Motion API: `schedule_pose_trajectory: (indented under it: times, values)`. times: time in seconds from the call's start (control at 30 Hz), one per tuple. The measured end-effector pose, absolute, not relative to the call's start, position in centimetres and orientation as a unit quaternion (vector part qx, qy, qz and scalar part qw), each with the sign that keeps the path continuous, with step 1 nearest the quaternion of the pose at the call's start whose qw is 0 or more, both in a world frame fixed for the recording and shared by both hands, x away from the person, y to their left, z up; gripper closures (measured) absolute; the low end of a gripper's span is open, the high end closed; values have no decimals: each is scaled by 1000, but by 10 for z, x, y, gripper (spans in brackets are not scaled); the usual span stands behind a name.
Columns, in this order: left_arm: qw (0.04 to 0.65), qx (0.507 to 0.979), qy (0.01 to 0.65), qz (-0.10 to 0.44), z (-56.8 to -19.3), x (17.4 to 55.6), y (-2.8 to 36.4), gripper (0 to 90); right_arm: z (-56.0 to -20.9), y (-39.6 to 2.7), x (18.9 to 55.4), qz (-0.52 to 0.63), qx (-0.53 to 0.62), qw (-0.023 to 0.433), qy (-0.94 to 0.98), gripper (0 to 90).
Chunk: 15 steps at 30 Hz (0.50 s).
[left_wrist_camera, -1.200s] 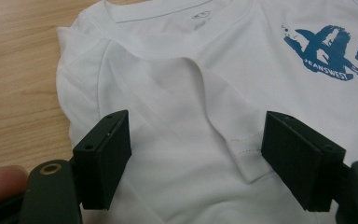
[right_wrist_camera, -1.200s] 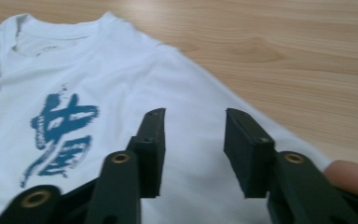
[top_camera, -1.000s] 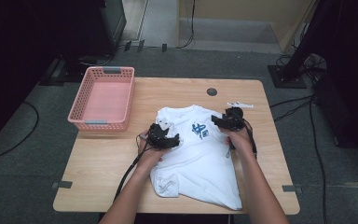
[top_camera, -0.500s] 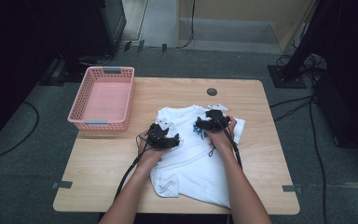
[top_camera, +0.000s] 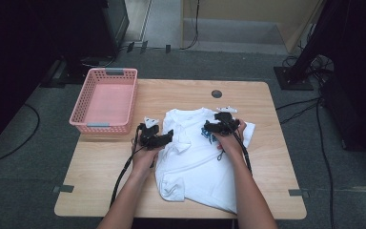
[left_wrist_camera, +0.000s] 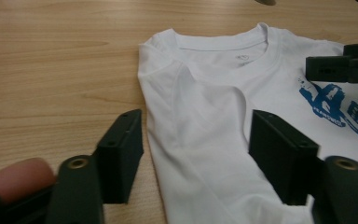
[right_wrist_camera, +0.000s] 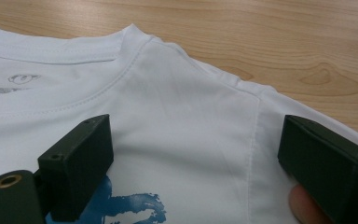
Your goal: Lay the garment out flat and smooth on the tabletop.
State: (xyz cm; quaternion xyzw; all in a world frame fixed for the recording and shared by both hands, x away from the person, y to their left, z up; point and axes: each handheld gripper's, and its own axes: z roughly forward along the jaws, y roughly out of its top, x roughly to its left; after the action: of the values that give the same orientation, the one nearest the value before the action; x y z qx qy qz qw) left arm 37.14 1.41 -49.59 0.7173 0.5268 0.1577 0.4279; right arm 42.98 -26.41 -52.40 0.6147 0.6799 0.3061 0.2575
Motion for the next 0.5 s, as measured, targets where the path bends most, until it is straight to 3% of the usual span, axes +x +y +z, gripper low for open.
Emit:
schedule_pose_trajectory:
  times: [0.27, 0.37, 0.5]
  values:
    - [419, 749, 506, 87, -493, 373, -9, 738, -524, -271, 430, 305, 617, 259, 677, 100]
    - [395, 759, 515, 52, -495, 379, -18, 774, -524, -274, 429, 305, 615, 259, 679, 100]
    - [397, 730, 555, -24, -497, 390, -18, 779, -524, -278, 427, 306, 616, 258, 678, 100]
